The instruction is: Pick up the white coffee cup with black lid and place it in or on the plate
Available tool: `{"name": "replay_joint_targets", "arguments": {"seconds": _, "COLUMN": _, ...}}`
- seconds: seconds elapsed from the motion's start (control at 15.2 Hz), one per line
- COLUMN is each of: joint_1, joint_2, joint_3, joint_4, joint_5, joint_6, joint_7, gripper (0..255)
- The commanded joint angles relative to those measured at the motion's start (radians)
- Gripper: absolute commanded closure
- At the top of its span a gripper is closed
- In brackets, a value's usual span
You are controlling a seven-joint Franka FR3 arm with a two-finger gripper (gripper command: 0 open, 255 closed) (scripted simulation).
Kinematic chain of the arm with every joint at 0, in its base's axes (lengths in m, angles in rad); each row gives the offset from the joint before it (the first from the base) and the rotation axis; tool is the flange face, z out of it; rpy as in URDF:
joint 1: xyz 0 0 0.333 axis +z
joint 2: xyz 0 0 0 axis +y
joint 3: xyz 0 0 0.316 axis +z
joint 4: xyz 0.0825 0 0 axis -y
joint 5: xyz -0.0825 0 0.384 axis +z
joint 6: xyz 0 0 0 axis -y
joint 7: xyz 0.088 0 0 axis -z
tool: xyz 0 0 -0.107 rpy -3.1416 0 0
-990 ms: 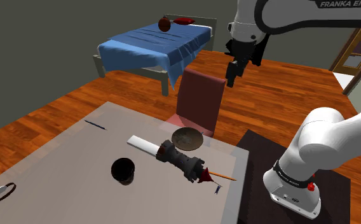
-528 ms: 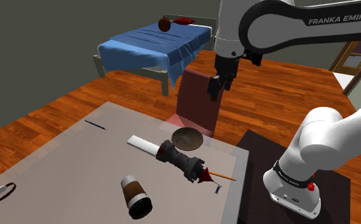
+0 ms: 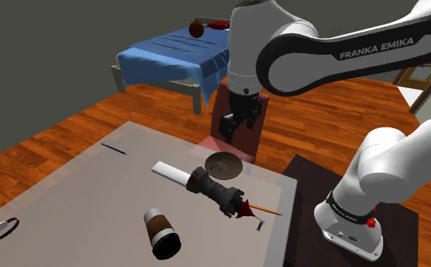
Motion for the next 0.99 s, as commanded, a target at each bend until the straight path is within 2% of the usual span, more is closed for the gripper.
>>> {"name": "replay_joint_targets", "arguments": {"seconds": 0.0, "joint_1": -0.002, "joint_2": 0.057, "joint_3": 0.044, "joint_4": 0.02, "joint_5": 0.007, "joint_6": 0.04, "joint_7": 0.069, "gripper": 0}}
{"name": "replay_joint_targets", "arguments": {"seconds": 0.26, "joint_1": -0.011, "joint_2": 0.183, "joint_3": 0.131, "joint_4": 0.087, "joint_5": -0.004, "joint_6": 0.105, "joint_7": 0.213, "gripper": 0}}
{"name": "replay_joint_targets", "arguments": {"seconds": 0.46, "joint_1": -0.02, "joint_2": 0.292, "joint_3": 0.194, "joint_4": 0.152, "joint_5": -0.038, "joint_6": 0.147, "joint_7": 0.329, "gripper": 0}}
{"name": "replay_joint_targets", "arguments": {"seconds": 0.73, "joint_1": -0.023, "joint_2": 0.456, "joint_3": 0.263, "joint_4": 0.259, "joint_5": -0.124, "joint_6": 0.187, "joint_7": 0.498, "gripper": 0}}
{"name": "replay_joint_targets", "arguments": {"seconds": 0.92, "joint_1": -0.004, "joint_2": 0.592, "joint_3": 0.293, "joint_4": 0.356, "joint_5": -0.213, "joint_6": 0.199, "joint_7": 0.63, "gripper": 0}}
